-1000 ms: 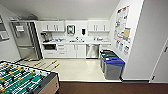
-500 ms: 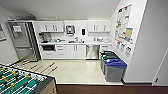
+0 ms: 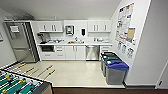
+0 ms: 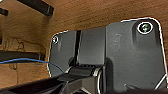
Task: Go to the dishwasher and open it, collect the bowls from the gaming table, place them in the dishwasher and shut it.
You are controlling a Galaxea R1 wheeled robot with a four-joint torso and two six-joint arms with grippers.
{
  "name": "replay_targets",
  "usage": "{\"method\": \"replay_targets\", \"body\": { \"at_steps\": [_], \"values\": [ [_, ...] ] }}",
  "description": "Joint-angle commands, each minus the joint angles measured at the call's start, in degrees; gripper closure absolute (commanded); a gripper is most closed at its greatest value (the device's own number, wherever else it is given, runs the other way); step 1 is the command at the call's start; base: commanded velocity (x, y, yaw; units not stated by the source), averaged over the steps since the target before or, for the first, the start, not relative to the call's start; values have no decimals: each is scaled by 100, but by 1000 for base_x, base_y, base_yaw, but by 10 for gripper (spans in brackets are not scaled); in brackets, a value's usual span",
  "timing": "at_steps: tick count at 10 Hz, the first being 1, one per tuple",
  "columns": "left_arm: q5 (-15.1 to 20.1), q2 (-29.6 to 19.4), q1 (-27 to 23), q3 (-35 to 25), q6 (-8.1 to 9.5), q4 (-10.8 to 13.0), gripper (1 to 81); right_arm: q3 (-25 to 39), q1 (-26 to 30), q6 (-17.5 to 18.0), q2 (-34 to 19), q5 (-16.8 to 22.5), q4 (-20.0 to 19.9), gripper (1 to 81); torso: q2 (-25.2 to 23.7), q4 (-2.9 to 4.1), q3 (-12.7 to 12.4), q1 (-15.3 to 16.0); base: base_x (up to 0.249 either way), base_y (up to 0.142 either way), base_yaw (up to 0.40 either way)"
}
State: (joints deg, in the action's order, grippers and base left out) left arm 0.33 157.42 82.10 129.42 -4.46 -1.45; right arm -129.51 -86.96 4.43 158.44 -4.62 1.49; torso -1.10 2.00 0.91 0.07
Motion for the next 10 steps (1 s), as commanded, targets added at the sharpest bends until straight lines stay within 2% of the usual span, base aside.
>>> {"method": "replay_targets", "body": {
  "at_steps": [1, 10],
  "values": [
    [301, -87, -357, -83, -11, 48, 10, 76, 323, -21, -91, 277, -17, 10, 0, 0, 0, 0, 190, 0, 0],
    [283, -87, -349, -83, -11, 48, 10, 76, 323, -21, -100, 277, -17, 10, 0, 0, 0, 2, 190, 0, 0]
  ]
}}
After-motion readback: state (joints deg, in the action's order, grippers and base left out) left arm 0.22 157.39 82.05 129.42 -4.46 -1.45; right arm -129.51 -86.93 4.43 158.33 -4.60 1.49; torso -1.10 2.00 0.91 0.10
